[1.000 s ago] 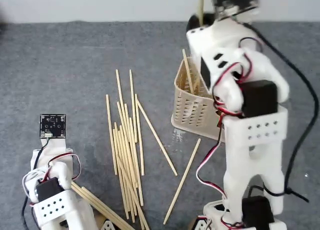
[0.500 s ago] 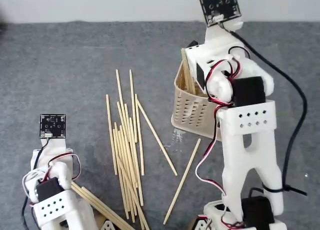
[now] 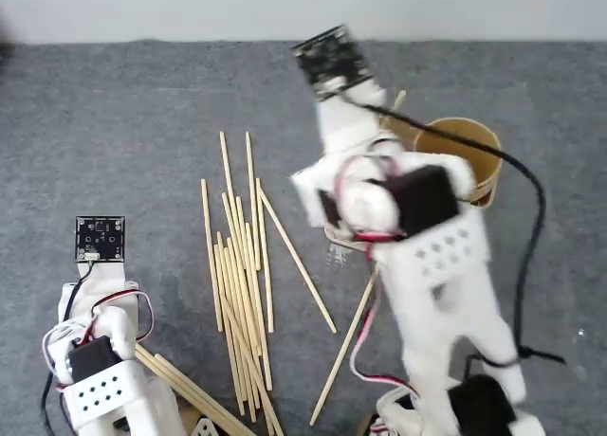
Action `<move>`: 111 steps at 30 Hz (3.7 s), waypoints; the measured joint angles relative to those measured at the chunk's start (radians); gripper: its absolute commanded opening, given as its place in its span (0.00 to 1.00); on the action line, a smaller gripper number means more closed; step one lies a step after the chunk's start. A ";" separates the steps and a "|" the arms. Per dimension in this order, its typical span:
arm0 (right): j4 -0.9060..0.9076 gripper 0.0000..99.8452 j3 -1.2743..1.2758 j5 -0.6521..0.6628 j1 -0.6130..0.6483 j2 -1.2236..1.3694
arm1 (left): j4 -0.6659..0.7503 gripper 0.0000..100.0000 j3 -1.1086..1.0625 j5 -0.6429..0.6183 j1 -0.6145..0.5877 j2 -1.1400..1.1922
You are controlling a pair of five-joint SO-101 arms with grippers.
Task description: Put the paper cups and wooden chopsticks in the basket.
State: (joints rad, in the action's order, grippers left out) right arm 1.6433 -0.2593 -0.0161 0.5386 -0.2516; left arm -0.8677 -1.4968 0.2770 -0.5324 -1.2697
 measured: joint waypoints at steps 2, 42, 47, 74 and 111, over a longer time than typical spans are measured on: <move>0.003 0.13 0.000 -0.044 0.023 0.074 | 0.000 0.03 0.000 0.000 0.000 0.000; -0.560 0.02 -0.032 -0.100 0.077 0.924 | 0.000 0.03 0.000 0.000 0.000 0.000; -0.506 0.01 -0.046 -0.060 0.080 0.925 | 0.000 0.03 0.000 0.000 0.000 0.000; -0.120 0.01 -0.037 0.003 0.103 0.210 | 0.000 0.03 0.000 0.000 0.000 0.000; -0.890 0.01 0.370 0.164 -0.224 -0.419 | 0.000 0.03 0.000 0.000 0.000 0.000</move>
State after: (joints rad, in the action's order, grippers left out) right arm 0.7534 0.1105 0.1481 0.3145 -0.6705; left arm -0.8677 -1.4968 0.2770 -0.5324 -1.2697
